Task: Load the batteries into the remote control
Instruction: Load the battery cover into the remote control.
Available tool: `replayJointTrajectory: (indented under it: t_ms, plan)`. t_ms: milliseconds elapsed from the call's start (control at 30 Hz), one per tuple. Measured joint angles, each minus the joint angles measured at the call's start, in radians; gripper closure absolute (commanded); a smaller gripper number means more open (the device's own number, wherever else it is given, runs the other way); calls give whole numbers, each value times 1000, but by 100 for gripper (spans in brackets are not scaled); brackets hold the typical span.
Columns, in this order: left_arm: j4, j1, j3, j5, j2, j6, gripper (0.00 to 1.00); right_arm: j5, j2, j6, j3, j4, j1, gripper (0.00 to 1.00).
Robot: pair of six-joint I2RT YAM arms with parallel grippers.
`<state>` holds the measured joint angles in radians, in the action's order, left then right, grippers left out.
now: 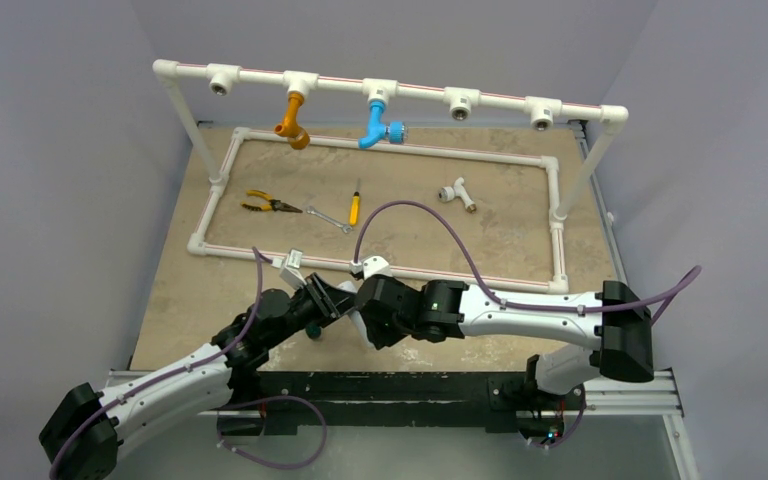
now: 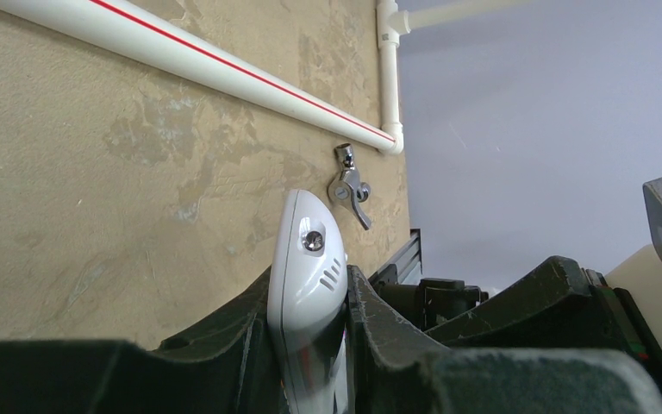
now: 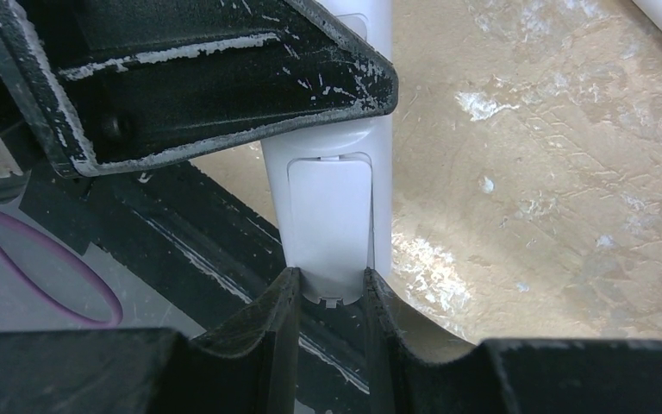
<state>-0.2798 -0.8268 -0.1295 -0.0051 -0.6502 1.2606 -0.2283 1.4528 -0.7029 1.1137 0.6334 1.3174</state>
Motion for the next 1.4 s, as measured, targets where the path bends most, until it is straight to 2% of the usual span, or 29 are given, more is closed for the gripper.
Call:
replayJointTrajectory:
  t_ms: [533, 1033, 1400]
  plan:
    - [-4, 0, 0, -2, 5, -10, 100, -1, 0, 0, 2, -5, 0, 71]
    - [-88, 0, 17, 11, 29, -132, 100, -23, 0, 0, 10, -10, 0, 70]
    - [-124, 0, 31, 24, 32, -142, 100, -45, -1, -1, 11, -19, 5, 60]
